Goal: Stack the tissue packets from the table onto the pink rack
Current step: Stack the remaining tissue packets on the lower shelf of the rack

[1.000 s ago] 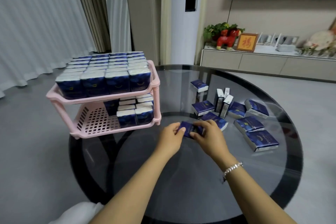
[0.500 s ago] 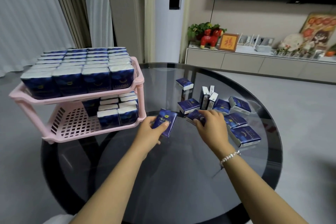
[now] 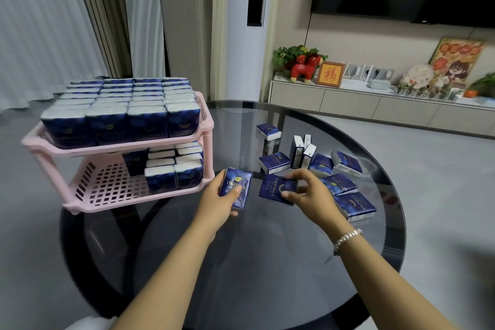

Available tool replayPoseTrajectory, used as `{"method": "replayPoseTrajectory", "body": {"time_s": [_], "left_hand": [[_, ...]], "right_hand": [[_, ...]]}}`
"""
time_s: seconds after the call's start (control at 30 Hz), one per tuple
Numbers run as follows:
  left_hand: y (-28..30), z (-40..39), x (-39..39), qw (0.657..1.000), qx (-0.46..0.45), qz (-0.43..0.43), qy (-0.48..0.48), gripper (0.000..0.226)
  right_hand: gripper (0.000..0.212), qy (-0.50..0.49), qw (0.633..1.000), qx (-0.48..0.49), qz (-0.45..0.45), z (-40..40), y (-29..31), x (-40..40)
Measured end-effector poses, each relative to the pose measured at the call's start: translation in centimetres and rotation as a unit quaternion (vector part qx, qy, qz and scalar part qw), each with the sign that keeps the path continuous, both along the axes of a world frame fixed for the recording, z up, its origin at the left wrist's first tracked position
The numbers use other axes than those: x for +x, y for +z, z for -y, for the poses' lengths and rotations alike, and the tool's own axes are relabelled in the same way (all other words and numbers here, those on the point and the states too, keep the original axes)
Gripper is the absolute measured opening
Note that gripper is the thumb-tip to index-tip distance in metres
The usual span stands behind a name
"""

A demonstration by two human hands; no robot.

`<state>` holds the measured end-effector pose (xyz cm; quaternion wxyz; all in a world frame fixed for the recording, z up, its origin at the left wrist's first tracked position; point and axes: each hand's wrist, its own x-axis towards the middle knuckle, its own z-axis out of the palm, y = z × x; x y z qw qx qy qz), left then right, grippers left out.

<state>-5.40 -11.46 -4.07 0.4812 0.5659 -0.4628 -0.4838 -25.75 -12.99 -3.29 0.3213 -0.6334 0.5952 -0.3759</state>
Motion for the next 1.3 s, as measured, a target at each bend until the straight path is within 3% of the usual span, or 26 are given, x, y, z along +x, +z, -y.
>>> {"method": "replayPoseTrajectory", "body": {"time_s": [0.07, 0.2, 0.37, 0.5, 0.6, 0.67, 0.73, 0.83, 0.97, 1.07, 1.17, 1.3], "left_hand": [[0.4, -0.3, 0.2, 1.0, -0.004, 0.021, -0.001, 0.047], [1.1, -0.9, 0.2, 0.999, 0.013, 0.01, -0.034, 0.038], [1.7, -1.9, -0.6, 0.994, 0.032, -0.024, -0.105, 0.03], [1.3, -1.9, -0.8, 0.99, 0.017, -0.004, -0.141, 0.041], [1.0, -1.6, -1.0, 0.989, 0.013, -0.002, -0.148, 0.042], [0.9, -1.4, -1.4, 0.991, 0.015, -0.012, -0.131, 0.039], [1.1, -1.1, -1.6, 0.994, 0.014, -0.032, -0.101, 0.035], [1.2, -0.5, -1.6, 0.997, 0.016, -0.049, -0.063, 0.032], [0.9, 0.3, -1.5, 0.996, 0.032, -0.073, -0.033, 0.029], [0.8, 0.7, -1.6, 0.996, 0.045, -0.079, -0.021, 0.03], [0.8, 0.8, -1.5, 0.995, 0.045, -0.083, -0.015, 0.03], [0.9, 0.6, -1.4, 0.996, 0.041, -0.079, -0.013, 0.033]], "right_hand": [[0.028, 0.023, 0.997, 0.006, 0.08, -0.6, 0.8, -0.1], [0.025, 0.101, 0.987, -0.001, 0.128, -1.3, 2.2, -0.3], [0.037, 0.141, 0.989, -0.033, 0.023, -2.1, 4.0, 1.1], [0.046, 0.138, 0.985, -0.058, -0.081, -2.0, 4.3, 2.2], [0.044, 0.153, 0.982, -0.05, -0.097, -1.5, 4.0, 2.3], [0.038, 0.119, 0.989, -0.062, -0.067, -0.7, 3.5, 1.9], [0.03, 0.018, 0.994, -0.096, -0.043, 0.8, 3.0, 1.1], [0.033, -0.115, 0.984, -0.098, -0.099, 3.8, 2.4, -0.5], [0.044, -0.169, 0.968, -0.037, -0.179, 6.5, 1.7, -1.6], [0.037, -0.176, 0.96, -0.047, -0.212, 7.7, 1.2, -2.0], [0.026, -0.203, 0.967, -0.046, -0.149, 7.5, 1.4, -1.9], [0.033, -0.222, 0.974, -0.047, 0.018, 5.5, 1.8, -2.2]]}}
